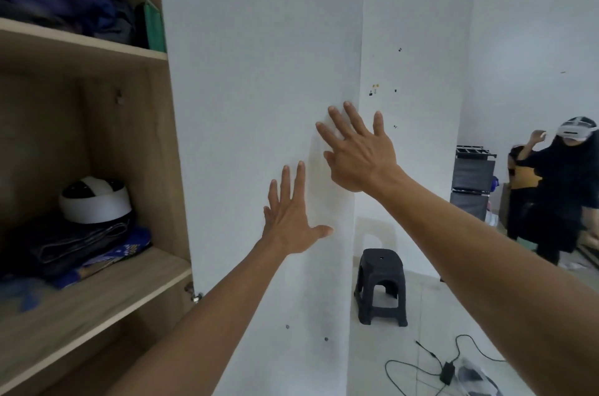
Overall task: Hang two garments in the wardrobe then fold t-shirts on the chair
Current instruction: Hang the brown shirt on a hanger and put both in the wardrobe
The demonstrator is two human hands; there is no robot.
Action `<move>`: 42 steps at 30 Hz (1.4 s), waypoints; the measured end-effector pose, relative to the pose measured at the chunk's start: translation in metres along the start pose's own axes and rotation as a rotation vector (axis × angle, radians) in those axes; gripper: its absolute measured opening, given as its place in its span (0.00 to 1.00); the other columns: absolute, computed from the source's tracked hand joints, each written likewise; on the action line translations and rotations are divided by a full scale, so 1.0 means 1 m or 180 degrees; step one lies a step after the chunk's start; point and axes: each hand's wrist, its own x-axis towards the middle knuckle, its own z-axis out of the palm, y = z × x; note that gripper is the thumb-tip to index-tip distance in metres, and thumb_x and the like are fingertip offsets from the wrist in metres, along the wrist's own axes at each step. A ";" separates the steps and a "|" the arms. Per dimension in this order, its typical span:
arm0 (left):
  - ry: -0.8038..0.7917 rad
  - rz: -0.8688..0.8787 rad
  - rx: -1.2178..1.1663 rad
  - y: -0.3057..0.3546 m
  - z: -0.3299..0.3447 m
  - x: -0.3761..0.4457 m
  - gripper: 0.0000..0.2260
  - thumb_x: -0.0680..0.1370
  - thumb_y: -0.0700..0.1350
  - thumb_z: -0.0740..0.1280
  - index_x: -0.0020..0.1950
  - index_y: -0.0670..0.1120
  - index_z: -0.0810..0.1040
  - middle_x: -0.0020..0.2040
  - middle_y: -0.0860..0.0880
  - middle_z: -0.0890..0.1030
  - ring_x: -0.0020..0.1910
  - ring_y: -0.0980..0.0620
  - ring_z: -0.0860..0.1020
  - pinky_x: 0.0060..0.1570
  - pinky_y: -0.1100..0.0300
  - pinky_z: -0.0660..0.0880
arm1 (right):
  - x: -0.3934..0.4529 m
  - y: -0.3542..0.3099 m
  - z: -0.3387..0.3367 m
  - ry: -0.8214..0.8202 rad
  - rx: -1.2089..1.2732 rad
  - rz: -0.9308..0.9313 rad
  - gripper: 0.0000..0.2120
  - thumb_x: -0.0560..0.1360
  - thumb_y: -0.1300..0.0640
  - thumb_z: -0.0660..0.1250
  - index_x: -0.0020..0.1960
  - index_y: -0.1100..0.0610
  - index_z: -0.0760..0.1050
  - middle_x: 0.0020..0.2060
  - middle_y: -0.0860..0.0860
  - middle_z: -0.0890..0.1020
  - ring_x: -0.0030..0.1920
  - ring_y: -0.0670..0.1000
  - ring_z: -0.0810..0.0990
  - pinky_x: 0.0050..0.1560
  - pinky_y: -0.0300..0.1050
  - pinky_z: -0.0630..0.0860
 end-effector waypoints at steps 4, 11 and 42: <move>-0.0019 -0.0126 -0.0102 -0.039 -0.021 -0.037 0.56 0.71 0.60 0.75 0.78 0.60 0.30 0.79 0.54 0.30 0.79 0.43 0.34 0.76 0.35 0.49 | -0.003 -0.034 0.005 -0.0067 0.0207 -0.0042 0.29 0.84 0.44 0.46 0.82 0.47 0.43 0.82 0.51 0.41 0.81 0.55 0.36 0.78 0.67 0.42; 0.0103 -0.0779 0.0171 -0.139 -0.060 -0.101 0.52 0.74 0.59 0.73 0.80 0.57 0.35 0.81 0.51 0.36 0.80 0.44 0.38 0.77 0.43 0.48 | 0.007 -0.133 0.017 -0.0148 0.0565 -0.0641 0.28 0.84 0.44 0.46 0.82 0.49 0.47 0.82 0.51 0.46 0.81 0.55 0.41 0.77 0.67 0.48; 0.1252 -0.5488 0.0845 0.082 -0.026 -0.524 0.34 0.76 0.56 0.71 0.78 0.49 0.62 0.77 0.46 0.63 0.77 0.46 0.61 0.75 0.51 0.60 | -0.242 -0.329 -0.058 -0.0770 0.3421 -0.4549 0.24 0.80 0.47 0.57 0.74 0.52 0.66 0.69 0.58 0.74 0.67 0.61 0.74 0.65 0.60 0.74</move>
